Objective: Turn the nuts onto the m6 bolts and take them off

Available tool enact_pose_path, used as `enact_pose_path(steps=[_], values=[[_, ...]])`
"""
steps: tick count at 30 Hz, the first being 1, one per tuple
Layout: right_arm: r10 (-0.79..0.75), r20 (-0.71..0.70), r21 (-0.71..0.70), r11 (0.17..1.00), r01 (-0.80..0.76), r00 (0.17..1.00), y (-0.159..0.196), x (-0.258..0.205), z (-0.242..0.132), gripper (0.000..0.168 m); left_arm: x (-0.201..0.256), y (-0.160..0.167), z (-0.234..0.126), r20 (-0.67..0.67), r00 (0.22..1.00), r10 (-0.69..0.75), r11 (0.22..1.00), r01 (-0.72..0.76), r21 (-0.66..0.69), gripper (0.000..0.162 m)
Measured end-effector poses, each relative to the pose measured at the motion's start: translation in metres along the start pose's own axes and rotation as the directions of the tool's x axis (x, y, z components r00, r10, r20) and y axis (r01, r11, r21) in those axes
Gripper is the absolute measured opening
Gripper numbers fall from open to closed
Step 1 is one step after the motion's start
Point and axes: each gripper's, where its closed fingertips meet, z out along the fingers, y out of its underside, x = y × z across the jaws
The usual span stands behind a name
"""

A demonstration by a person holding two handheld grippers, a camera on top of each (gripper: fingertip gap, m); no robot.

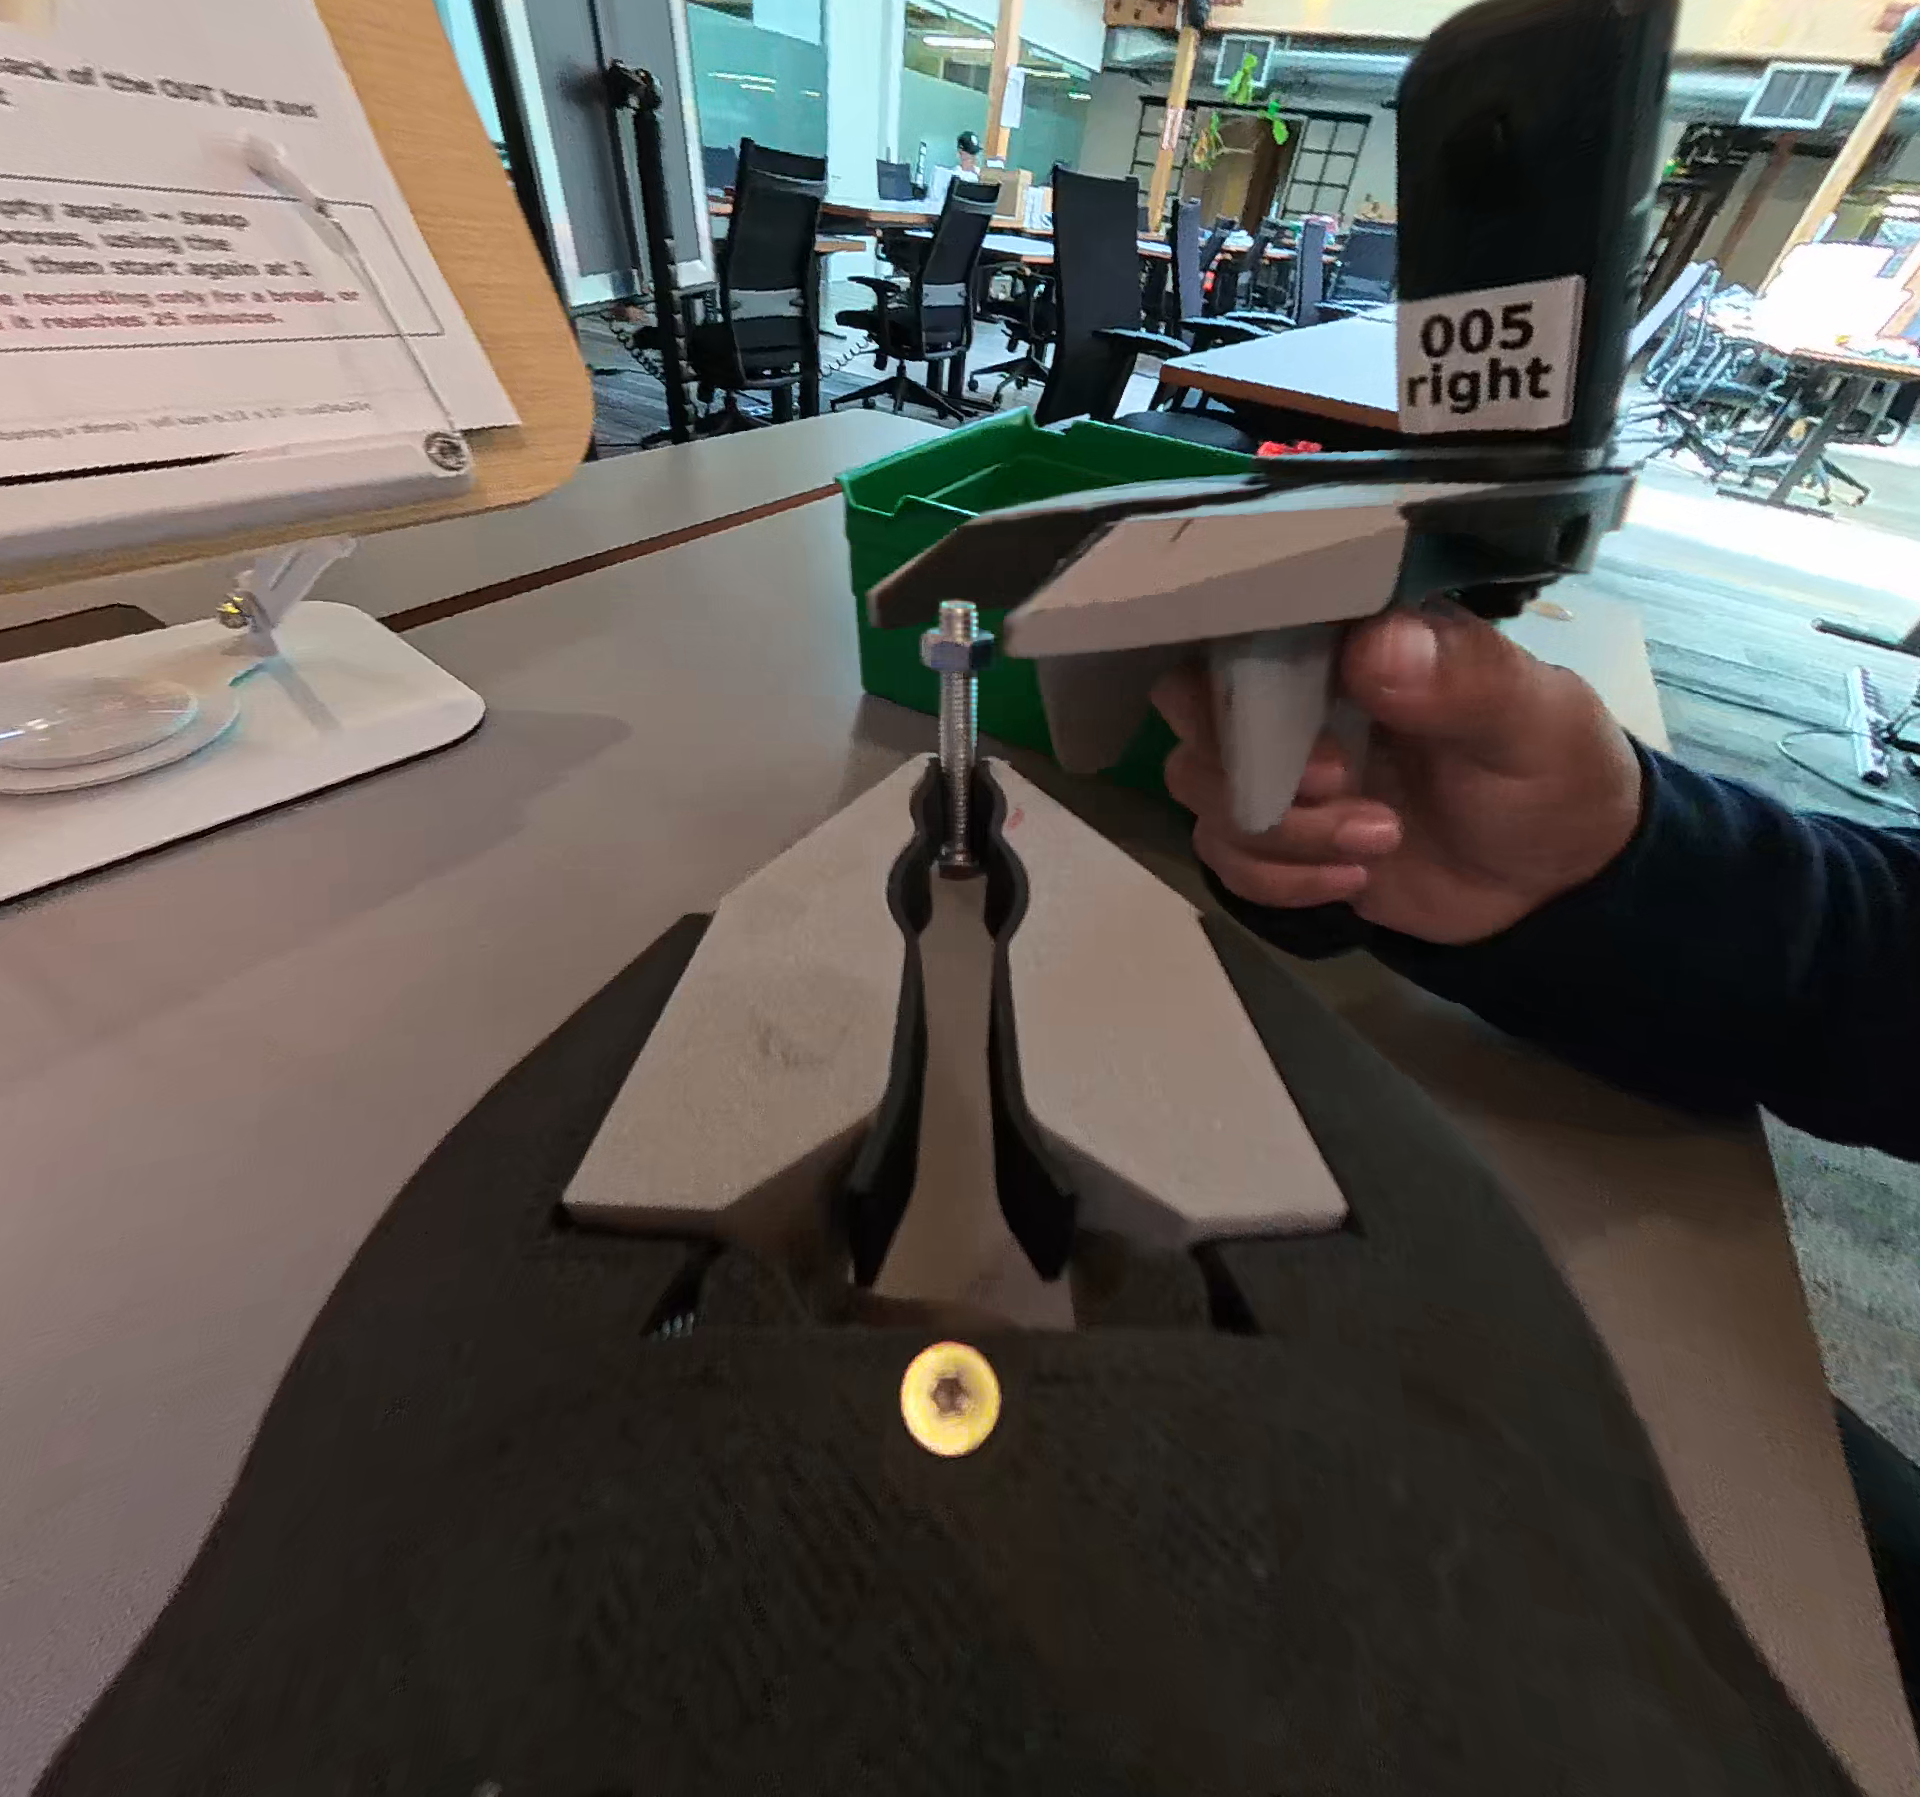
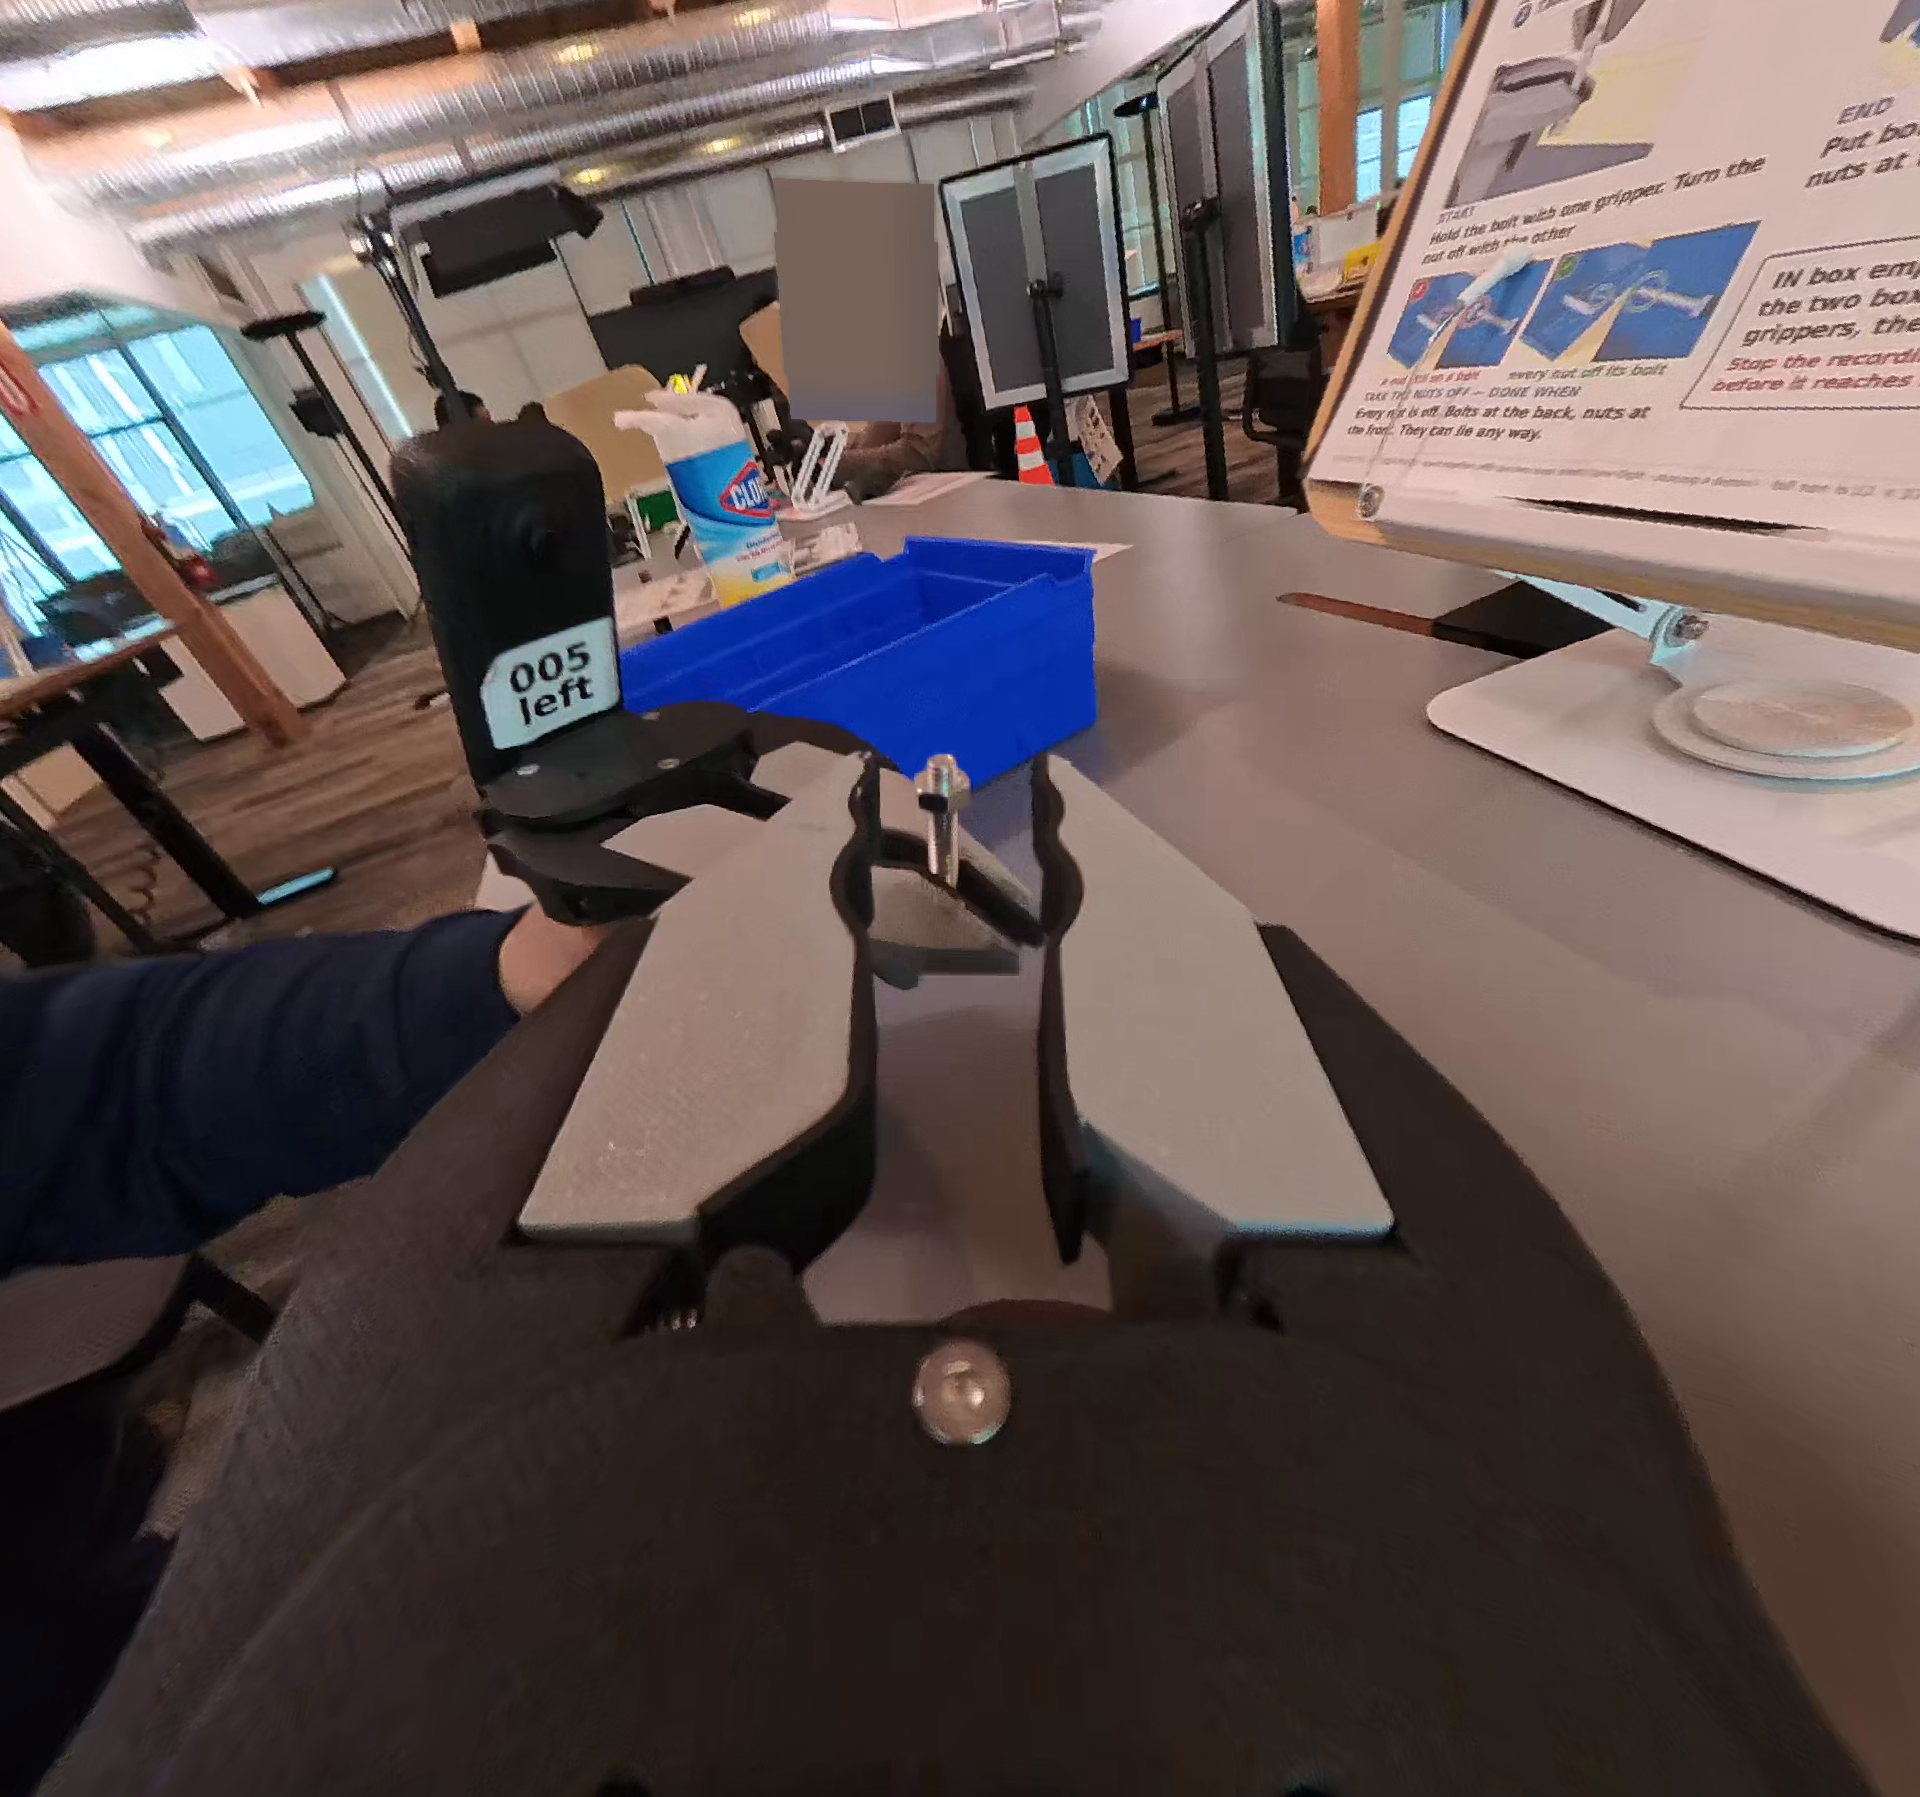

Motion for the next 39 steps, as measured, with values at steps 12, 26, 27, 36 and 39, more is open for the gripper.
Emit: enact_pose_path(steps=[12,26,27,36,39], values=[[-0.037,-0.022,0.045,0.998,0.037,0.999,-0.011,0.001,-0.006,0.024,-0.006,-0.006,-0.004,0.017,1.0,-0.025,0.999,0.025,0.028,0.002],[-0.038,-0.037,0.038,0.998,0.04,0.999,-0.009,0.002,-0.007,0.021,-0.009,-0.009,-0.006,0.029,0.999,-0.03,0.998,0.029,0.048,0.002],[-0.051,-0.033,0.023,0.998,0.052,0.998,-0.006,0.0,-0.004,0.021,-0.007,-0.008,-0.005,0.027,0.999,-0.025,0.999,0.024,0.043,0.002],[-0.059,0.007,0.007,0.998,0.059,0.998,0.0,-0.012,0.003,0.025,-0.002,-0.004,-0.002,0.014,1.0,-0.008,1.0,0.007,0.023,0.002],[-0.034,0.036,0.01,0.999,0.034,0.999,0.002,-0.015,0.005,0.028,0.006,-0.001,0.001,-0.012,1.0,0.013,1.0,-0.013,0.011,0.002]])
